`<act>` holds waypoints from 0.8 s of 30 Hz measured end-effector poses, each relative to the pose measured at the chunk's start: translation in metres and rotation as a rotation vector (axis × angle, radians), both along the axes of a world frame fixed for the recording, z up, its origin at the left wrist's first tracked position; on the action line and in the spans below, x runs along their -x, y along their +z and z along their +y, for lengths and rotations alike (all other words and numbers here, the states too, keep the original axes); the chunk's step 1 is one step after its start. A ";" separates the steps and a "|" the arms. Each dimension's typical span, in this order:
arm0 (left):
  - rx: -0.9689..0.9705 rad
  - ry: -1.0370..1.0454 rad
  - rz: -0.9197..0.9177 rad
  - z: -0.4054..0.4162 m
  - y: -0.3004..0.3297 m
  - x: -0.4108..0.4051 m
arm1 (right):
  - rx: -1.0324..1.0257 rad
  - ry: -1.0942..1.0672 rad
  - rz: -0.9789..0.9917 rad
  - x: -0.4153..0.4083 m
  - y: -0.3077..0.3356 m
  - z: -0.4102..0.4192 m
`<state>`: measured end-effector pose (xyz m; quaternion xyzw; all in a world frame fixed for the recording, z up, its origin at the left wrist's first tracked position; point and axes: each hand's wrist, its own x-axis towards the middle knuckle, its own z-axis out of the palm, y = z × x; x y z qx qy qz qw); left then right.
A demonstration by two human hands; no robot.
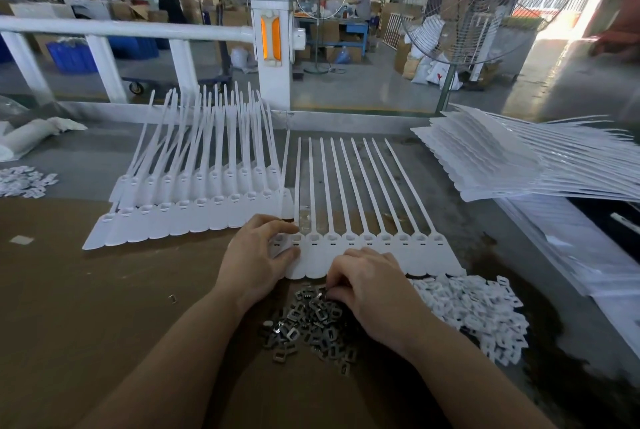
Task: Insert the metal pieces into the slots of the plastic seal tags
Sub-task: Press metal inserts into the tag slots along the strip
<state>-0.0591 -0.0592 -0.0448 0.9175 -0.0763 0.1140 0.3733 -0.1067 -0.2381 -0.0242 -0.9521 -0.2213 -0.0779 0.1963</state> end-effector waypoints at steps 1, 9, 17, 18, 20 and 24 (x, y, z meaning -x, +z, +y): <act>-0.001 -0.002 -0.001 0.000 0.000 0.000 | -0.006 -0.004 0.010 0.001 0.000 0.000; -0.066 0.013 -0.057 -0.001 0.004 0.004 | -0.345 -0.196 0.028 -0.008 -0.001 0.002; 0.014 -0.174 -0.054 -0.005 0.010 0.011 | -0.443 -0.245 -0.042 -0.015 -0.007 0.011; 0.027 -0.193 -0.046 -0.006 0.011 0.011 | -0.436 -0.238 -0.044 -0.016 -0.008 0.012; 0.048 -0.219 -0.024 -0.007 0.011 0.011 | -0.426 -0.232 -0.042 -0.015 -0.009 0.013; 0.094 -0.230 0.006 -0.009 0.012 0.011 | -0.420 -0.216 -0.071 -0.014 -0.011 0.014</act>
